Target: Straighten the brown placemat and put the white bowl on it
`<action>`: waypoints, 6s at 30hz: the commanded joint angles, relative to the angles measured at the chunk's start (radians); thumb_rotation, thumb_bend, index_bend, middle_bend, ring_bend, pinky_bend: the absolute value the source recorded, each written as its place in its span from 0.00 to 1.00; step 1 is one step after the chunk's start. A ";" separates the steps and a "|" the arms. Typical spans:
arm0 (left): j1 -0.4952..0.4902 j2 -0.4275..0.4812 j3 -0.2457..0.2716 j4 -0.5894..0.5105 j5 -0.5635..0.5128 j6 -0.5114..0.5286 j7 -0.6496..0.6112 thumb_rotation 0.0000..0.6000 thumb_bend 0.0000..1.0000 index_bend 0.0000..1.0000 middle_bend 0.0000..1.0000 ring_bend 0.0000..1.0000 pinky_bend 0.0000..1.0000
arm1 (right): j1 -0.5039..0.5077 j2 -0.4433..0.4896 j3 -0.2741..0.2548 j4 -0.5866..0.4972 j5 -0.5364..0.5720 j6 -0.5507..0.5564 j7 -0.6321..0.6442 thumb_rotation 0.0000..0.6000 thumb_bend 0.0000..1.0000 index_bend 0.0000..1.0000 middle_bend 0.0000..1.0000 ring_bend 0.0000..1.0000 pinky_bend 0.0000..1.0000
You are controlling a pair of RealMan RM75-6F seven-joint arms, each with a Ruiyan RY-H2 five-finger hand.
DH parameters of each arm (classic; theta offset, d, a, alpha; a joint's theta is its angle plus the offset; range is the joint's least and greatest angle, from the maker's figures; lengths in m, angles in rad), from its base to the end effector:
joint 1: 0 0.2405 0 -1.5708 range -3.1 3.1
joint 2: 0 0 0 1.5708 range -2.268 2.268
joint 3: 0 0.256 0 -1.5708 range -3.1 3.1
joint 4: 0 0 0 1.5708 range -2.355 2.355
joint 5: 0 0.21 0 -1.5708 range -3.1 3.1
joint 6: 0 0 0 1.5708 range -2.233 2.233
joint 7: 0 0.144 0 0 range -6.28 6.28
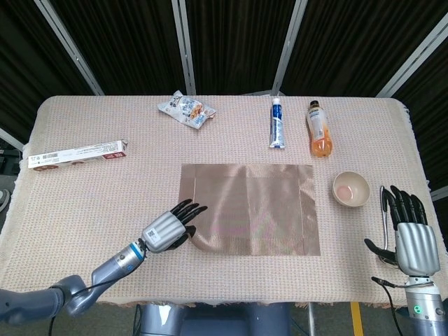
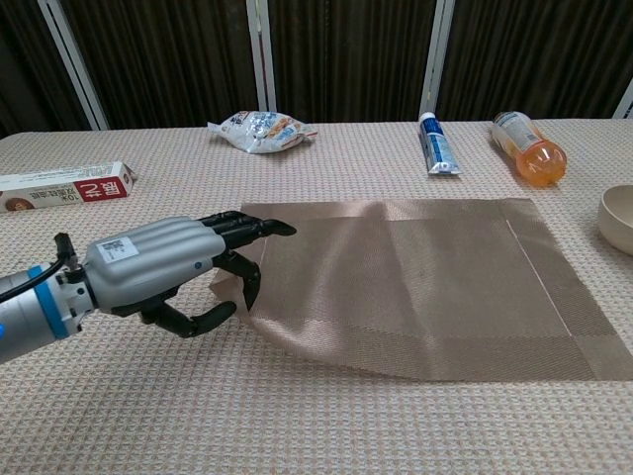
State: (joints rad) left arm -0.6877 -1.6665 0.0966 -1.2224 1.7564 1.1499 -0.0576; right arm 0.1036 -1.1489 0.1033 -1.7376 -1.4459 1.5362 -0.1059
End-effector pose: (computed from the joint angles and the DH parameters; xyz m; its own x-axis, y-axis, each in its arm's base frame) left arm -0.1642 0.2687 -0.0615 0.5053 0.2211 0.8341 0.6269 -0.7583 -0.1787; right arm -0.2801 -0.1942 0.1563 0.3403 0.0914 0.9359 -0.9402 0.0163 0.3403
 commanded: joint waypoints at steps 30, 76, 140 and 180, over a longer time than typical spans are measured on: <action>0.110 0.228 0.196 -0.083 0.142 0.151 -0.057 1.00 0.00 0.02 0.00 0.00 0.00 | -0.010 -0.002 -0.006 -0.032 -0.041 0.012 -0.031 1.00 0.00 0.00 0.00 0.00 0.00; 0.319 0.568 -0.122 -0.477 -0.427 0.336 0.108 1.00 0.00 0.00 0.00 0.00 0.00 | 0.340 -0.358 0.114 0.644 0.404 -0.598 -0.136 1.00 0.01 0.26 0.00 0.00 0.00; 0.356 0.569 -0.188 -0.415 -0.428 0.215 0.016 1.00 0.00 0.00 0.00 0.00 0.00 | 0.758 -0.439 0.042 0.278 -0.003 -0.785 -0.402 1.00 0.42 0.81 0.00 0.00 0.00; 0.459 0.576 -0.174 -0.500 -0.357 0.362 0.250 1.00 0.00 0.00 0.00 0.00 0.00 | 0.328 0.008 -0.109 0.120 -0.121 -0.093 -0.179 1.00 0.00 0.00 0.00 0.00 0.00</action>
State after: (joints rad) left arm -0.2473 -1.0920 -0.0920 -1.7037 1.3870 1.4931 0.1728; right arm 0.5372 -1.1836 0.0110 -1.6688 -1.5793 1.3257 -0.4122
